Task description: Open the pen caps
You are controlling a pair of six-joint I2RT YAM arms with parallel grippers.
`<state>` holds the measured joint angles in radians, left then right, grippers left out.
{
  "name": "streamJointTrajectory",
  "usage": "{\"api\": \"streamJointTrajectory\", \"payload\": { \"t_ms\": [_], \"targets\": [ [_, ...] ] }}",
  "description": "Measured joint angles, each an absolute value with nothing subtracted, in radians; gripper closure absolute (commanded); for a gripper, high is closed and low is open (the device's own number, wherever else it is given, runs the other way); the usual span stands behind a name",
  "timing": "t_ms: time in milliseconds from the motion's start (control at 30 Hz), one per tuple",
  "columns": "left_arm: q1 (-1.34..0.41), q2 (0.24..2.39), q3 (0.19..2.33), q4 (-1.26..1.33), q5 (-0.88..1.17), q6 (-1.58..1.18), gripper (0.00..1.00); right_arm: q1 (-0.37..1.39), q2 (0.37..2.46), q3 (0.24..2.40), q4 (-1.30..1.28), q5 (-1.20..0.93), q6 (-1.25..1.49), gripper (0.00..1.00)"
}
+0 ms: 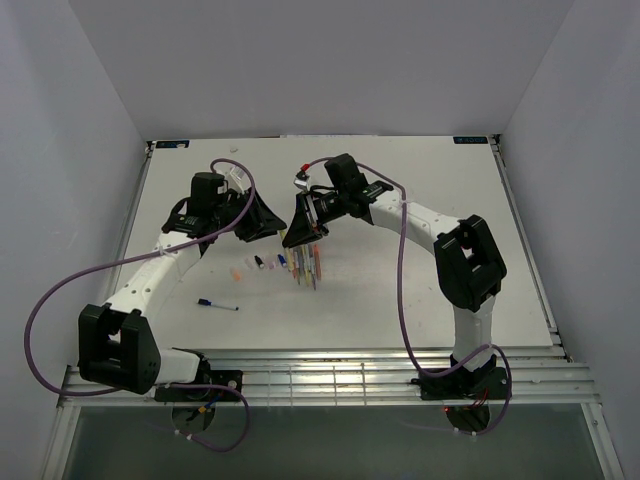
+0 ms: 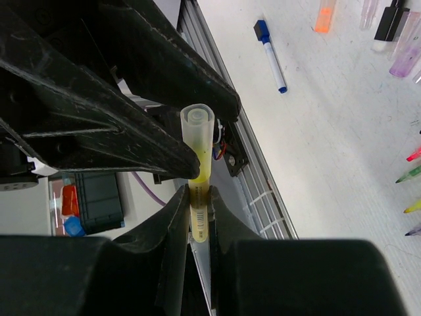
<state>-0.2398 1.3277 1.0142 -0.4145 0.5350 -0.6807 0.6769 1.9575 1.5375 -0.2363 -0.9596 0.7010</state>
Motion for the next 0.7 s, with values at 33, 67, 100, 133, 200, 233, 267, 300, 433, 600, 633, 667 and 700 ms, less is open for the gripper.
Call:
{"api": "streamJointTrajectory", "payload": {
  "t_ms": [33, 67, 100, 133, 200, 233, 267, 300, 433, 600, 633, 667, 700],
  "targets": [
    [-0.240, 1.328, 1.014, -0.414, 0.537, -0.681, 0.53, 0.677, 1.958, 1.538, -0.229, -0.961, 0.706, 0.92],
    [-0.240, 1.328, 1.014, -0.414, 0.538, -0.682, 0.54, 0.677, 1.958, 1.540, -0.224, -0.962, 0.710, 0.92],
    [-0.240, 1.328, 1.014, -0.413, 0.539, -0.681, 0.55, 0.677, 1.958, 1.542, -0.219, -0.963, 0.716, 0.92],
    [-0.240, 1.328, 1.014, -0.411, 0.540, -0.682, 0.58, 0.677, 1.958, 1.543, -0.212, -0.964, 0.723, 0.92],
    [-0.240, 1.328, 1.014, -0.405, 0.544, -0.683, 0.63, 0.677, 1.958, 1.543, -0.207, -0.964, 0.729, 0.92],
    [-0.240, 1.328, 1.014, -0.403, 0.547, -0.686, 0.67, 0.677, 1.958, 1.543, -0.207, -0.964, 0.731, 0.92],
    [-0.240, 1.328, 1.014, -0.400, 0.550, -0.689, 0.74, 0.678, 1.958, 1.543, -0.207, -0.964, 0.732, 0.92],
    [-0.240, 1.328, 1.015, -0.397, 0.553, -0.692, 0.78, 0.680, 1.958, 1.543, -0.207, -0.964, 0.733, 0.92],
    [-0.243, 1.328, 1.026, -0.400, 0.561, -0.699, 1.00, 0.685, 1.958, 1.543, -0.200, -0.962, 0.732, 0.86],
    [-0.243, 1.328, 1.026, -0.414, 0.556, -0.708, 1.00, 0.689, 1.958, 1.543, -0.200, -0.965, 0.731, 0.69],
    [-0.243, 1.328, 1.026, -0.421, 0.552, -0.709, 1.00, 0.691, 1.958, 1.544, -0.201, -0.966, 0.727, 0.68],
    [-0.243, 1.328, 1.027, -0.430, 0.545, -0.710, 1.00, 0.693, 1.958, 1.544, -0.203, -0.965, 0.725, 0.69],
    [-0.243, 1.328, 1.031, -0.443, 0.537, -0.713, 1.00, 0.696, 1.958, 1.545, -0.206, -0.963, 0.723, 0.70]
  ]
}}
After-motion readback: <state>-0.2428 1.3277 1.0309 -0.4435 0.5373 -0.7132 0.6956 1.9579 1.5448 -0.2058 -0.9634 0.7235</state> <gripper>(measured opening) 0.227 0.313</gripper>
